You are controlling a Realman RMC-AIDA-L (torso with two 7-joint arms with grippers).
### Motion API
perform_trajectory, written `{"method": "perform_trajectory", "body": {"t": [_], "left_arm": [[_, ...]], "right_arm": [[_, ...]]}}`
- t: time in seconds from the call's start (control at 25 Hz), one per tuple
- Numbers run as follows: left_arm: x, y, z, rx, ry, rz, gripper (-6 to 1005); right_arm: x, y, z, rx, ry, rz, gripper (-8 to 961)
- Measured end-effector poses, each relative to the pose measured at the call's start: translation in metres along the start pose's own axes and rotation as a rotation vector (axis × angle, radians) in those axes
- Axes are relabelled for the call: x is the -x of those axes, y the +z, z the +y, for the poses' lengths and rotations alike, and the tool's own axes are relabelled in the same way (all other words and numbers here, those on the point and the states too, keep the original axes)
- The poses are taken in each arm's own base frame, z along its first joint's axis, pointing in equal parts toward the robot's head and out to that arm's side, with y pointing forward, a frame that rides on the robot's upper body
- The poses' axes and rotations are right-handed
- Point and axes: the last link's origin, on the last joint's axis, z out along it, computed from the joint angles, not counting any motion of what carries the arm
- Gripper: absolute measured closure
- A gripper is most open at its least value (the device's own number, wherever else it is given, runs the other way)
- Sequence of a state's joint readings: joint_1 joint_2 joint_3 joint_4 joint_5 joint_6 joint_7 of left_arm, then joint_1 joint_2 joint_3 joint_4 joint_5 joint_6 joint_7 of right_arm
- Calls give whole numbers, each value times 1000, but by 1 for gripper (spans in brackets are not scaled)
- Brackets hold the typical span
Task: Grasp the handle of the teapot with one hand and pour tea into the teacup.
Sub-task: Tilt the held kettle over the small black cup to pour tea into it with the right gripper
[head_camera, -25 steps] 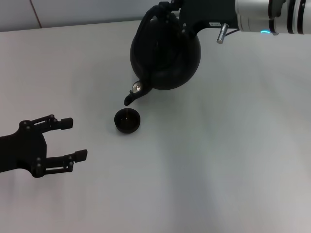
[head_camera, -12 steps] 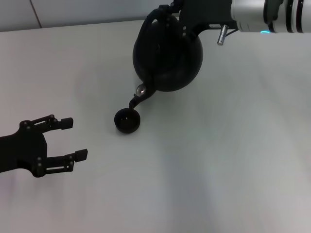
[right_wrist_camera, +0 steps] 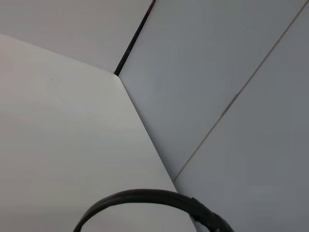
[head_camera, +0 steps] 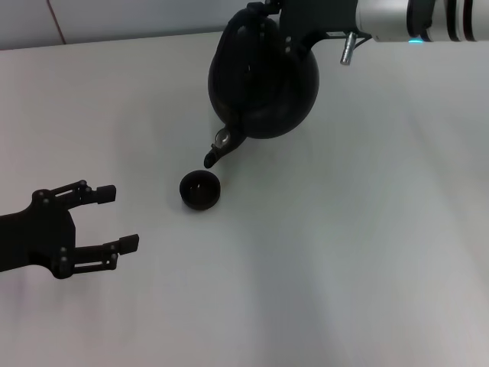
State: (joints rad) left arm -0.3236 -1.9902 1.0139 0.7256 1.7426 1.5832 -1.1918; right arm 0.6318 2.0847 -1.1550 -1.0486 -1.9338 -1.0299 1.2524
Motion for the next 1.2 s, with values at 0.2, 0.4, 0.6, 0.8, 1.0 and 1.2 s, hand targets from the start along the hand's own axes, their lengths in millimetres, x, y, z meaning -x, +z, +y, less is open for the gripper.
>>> {"method": "perform_trajectory", "body": {"t": [0.2, 0.4, 0.6, 0.8, 1.0, 1.2], "left_arm": [[0, 0, -1, -5, 0, -1, 150], [0, 1, -2, -9, 1, -2, 150], [0, 2, -3, -18, 2, -6, 150], [0, 2, -4, -19, 3, -6, 150], [0, 3, -4, -20, 2, -6, 150], [1, 3, -4, -26, 0, -7, 150]], "right_arm": [[2, 1, -2, 3, -26, 9, 843], [5, 3, -2, 13, -53, 19, 848], [6, 4, -2, 18, -82, 32, 849], [7, 7, -2, 16, -108, 47, 850], [11, 10, -2, 20, -142, 56, 852], [15, 11, -2, 17, -157, 53, 853]]}}
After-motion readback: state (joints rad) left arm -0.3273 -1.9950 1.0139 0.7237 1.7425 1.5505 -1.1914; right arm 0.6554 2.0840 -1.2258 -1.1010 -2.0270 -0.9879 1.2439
